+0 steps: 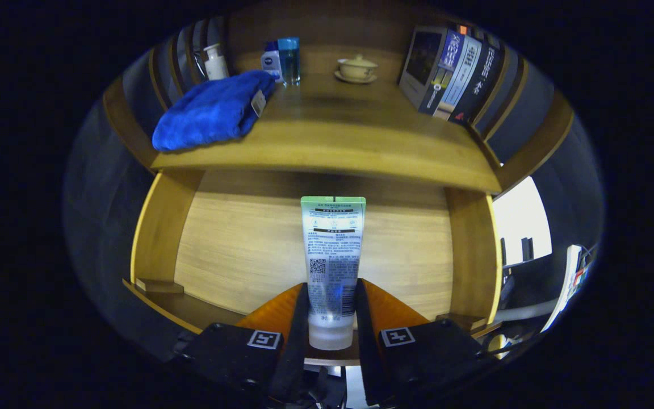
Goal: Pull open the drawer, take out the items inside it, and place them on the countertop above the cabinet.
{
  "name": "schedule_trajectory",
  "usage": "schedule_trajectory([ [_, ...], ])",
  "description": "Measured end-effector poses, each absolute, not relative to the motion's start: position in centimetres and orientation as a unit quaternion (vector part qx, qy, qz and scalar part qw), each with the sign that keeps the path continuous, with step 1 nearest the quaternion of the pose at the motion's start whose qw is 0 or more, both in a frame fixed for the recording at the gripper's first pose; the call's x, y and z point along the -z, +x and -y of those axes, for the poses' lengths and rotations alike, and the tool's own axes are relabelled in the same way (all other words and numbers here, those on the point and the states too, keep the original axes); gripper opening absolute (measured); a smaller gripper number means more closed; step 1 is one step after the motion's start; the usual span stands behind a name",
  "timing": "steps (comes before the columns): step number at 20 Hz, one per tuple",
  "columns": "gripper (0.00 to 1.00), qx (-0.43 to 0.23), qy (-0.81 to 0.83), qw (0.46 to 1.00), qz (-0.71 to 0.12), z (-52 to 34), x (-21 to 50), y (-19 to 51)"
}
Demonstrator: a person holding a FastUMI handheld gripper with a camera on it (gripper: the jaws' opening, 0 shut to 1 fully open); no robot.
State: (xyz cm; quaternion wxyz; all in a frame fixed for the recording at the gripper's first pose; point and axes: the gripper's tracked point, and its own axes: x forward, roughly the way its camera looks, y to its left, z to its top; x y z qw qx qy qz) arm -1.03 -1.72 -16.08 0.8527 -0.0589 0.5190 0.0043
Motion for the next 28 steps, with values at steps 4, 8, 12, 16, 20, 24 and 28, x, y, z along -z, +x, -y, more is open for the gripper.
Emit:
schedule_trajectory([
  [4,0.50,-0.001,-0.058,0.871,-0.487,1.0,11.6,2.9],
  [8,0.50,0.007,-0.049,0.880,-0.473,0.9,9.6,7.7],
  [12,0.50,0.017,-0.043,0.882,-0.468,0.9,9.5,12.1],
  [16,0.50,0.035,-0.043,0.886,-0.459,1.4,10.4,16.5],
  [20,0.50,0.047,-0.031,0.888,-0.456,1.5,12.3,19.0],
  [24,0.57,0.046,-0.022,0.896,-0.442,0.6,12.8,20.1],
  [28,0.82,0.052,-0.026,0.909,-0.414,0.9,11.6,19.6],
])
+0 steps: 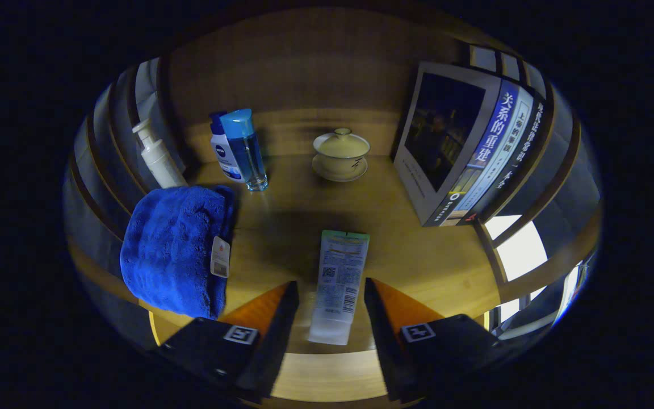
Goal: Pull open the drawer, take out the items inside it, and place them on the countertop above the cabinet.
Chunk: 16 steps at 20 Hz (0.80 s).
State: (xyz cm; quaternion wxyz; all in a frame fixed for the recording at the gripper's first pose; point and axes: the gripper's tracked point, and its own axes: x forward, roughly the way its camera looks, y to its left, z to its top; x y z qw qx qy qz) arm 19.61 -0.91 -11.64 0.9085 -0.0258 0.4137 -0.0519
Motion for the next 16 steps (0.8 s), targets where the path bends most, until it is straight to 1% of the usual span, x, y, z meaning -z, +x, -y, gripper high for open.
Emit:
schedule_trajectory([
  [1,0.90,0.052,-0.022,0.912,-0.407,0.9,11.4,19.2],
  [2,0.93,0.056,-0.020,0.915,-0.400,1.3,11.1,18.6],
  [3,1.00,0.058,-0.015,0.917,-0.394,1.4,11.0,18.2],
  [6,1.00,0.053,-0.008,0.928,-0.368,1.3,9.8,15.9],
  [10,1.00,0.052,-0.019,0.948,-0.314,2.1,7.7,12.7],
  [16,1.00,0.038,0.029,0.972,-0.231,1.6,5.8,7.4],
])
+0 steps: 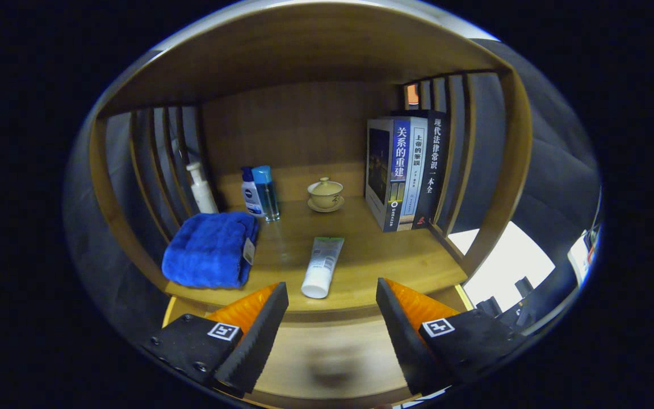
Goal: Pull open the drawer, take out the items inside it, and place them on the countertop above the cabinet.
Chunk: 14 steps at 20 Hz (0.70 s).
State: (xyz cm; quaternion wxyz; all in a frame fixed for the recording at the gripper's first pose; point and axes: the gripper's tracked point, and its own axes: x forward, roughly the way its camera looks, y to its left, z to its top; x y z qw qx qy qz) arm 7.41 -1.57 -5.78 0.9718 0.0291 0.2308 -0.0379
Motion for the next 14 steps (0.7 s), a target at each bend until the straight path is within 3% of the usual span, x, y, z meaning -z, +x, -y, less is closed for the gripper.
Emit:
schedule_trajectory([
  [6,1.00,0.050,0.036,0.990,-0.129,1.6,4.4,1.3],
  [14,1.00,0.052,0.010,0.995,-0.087,0.8,8.1,-7.1],
])
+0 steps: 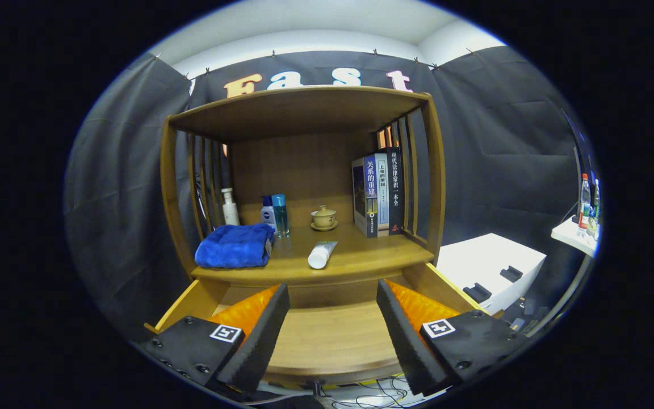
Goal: Pull open the drawer, take out the items inside it, and place them on the countertop above the cabinet.
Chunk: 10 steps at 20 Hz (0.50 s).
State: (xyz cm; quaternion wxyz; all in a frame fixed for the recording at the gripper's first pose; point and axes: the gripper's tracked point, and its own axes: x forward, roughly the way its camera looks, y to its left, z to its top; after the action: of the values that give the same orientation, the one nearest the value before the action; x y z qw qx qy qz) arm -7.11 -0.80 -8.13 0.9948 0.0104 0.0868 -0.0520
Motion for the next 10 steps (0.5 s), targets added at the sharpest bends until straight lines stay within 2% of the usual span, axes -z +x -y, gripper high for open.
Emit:
schedule_trajectory([
  [10,1.00,0.055,-0.018,0.991,-0.118,0.5,15.8,-12.1],
])
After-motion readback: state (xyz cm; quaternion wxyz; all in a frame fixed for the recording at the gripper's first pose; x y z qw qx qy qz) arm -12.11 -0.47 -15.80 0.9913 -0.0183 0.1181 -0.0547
